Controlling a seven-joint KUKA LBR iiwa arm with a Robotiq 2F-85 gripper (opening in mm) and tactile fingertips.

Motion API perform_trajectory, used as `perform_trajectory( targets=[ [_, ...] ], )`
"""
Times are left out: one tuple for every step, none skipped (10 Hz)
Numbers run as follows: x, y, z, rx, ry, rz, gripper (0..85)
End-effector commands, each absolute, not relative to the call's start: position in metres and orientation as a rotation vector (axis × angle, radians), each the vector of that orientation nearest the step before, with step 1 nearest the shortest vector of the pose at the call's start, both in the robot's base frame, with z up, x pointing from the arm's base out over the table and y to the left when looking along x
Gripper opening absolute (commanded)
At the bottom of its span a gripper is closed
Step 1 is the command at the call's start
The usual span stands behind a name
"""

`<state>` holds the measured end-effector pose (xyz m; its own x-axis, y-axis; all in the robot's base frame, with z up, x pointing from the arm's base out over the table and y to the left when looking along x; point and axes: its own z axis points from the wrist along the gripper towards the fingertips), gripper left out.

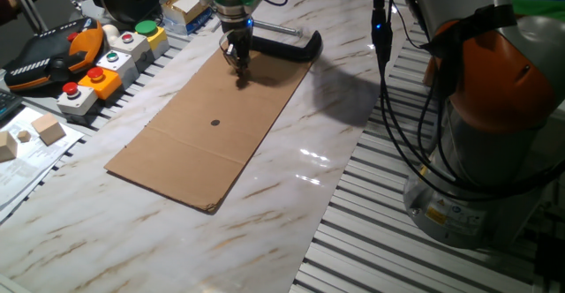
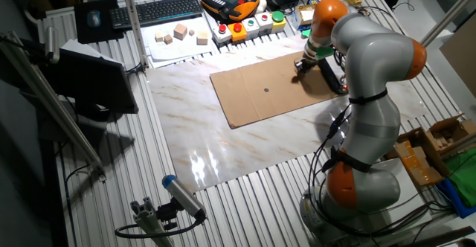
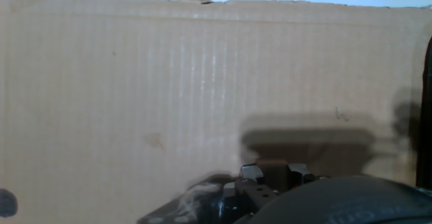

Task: Hold a small block with the gripper and sweep it from left to right on the table

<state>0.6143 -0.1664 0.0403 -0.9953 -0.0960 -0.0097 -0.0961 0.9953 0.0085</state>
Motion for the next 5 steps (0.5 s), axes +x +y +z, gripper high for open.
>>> perform_trajectory(
  targets=[
    [0.6145,-0.1648,0.0410,-0.150,3.128,0.014,0.7],
    [0.6144,-0.1627,0.0407,-0.145,3.128,0.016,0.7],
    [0.6143,-0.1613,0.0402,-0.142,3.128,0.019,0.7],
    [0.6144,-0.1597,0.0397,-0.140,3.128,0.019,0.7],
    [0.6145,-0.1584,0.0396,-0.135,3.129,0.019,0.7]
  ],
)
